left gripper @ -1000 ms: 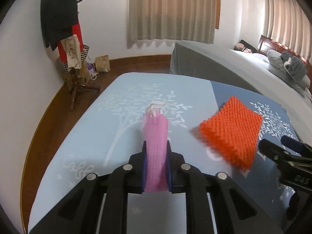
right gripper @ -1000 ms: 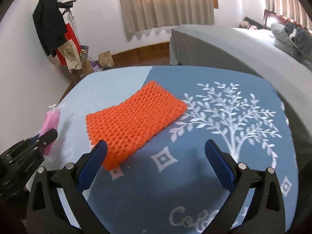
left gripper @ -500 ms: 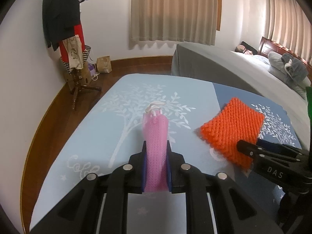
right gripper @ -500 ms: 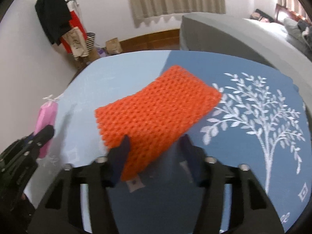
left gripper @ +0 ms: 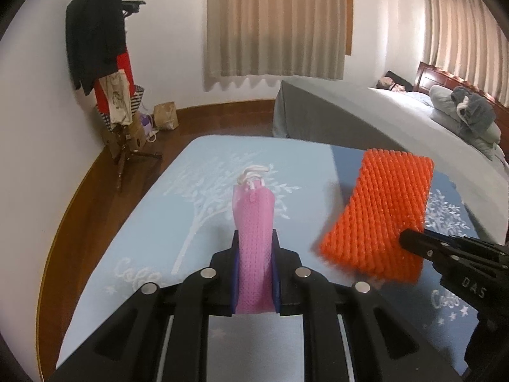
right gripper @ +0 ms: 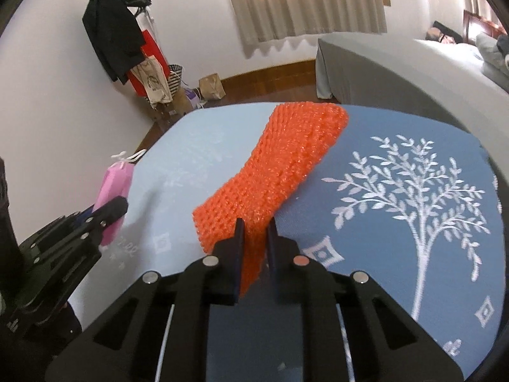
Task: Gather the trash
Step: 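Grasp the orange mesh net with the right gripper while the left gripper holds the pink bag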
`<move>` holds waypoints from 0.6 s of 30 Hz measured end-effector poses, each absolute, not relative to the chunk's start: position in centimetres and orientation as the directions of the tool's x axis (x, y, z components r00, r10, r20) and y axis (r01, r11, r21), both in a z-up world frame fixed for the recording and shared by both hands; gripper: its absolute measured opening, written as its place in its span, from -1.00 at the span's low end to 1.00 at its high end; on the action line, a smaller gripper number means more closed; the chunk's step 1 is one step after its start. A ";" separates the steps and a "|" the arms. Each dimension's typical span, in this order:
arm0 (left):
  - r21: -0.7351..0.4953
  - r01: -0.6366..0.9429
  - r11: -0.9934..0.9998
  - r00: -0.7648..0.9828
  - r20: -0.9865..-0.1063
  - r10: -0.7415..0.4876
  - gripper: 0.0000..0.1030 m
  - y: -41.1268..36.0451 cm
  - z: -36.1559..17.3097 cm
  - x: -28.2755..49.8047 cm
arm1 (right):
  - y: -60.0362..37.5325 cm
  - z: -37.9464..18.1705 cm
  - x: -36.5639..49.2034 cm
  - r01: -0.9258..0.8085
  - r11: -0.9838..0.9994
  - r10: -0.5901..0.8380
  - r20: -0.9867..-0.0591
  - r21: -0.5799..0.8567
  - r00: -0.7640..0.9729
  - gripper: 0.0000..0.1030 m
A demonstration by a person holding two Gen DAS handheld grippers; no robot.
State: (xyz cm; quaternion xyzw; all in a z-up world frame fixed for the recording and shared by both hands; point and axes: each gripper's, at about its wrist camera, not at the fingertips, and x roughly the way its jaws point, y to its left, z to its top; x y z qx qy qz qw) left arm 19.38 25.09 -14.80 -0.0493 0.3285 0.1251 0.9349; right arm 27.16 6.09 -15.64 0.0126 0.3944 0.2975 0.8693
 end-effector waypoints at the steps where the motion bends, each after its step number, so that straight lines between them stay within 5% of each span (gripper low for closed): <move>1: -0.011 -0.261 0.965 0.757 -0.623 0.197 -0.69 24.8 -14.6 19.3 | 5.4 -15.3 26.8 -0.506 0.823 0.530 -0.672 0.259 0.518 -0.75; 18: -0.023 -0.134 0.991 0.812 -0.575 0.096 -0.69 17.8 -10.6 16.7 | -3.5 -11.2 20.9 -0.475 0.849 0.505 -0.618 0.231 0.602 -0.75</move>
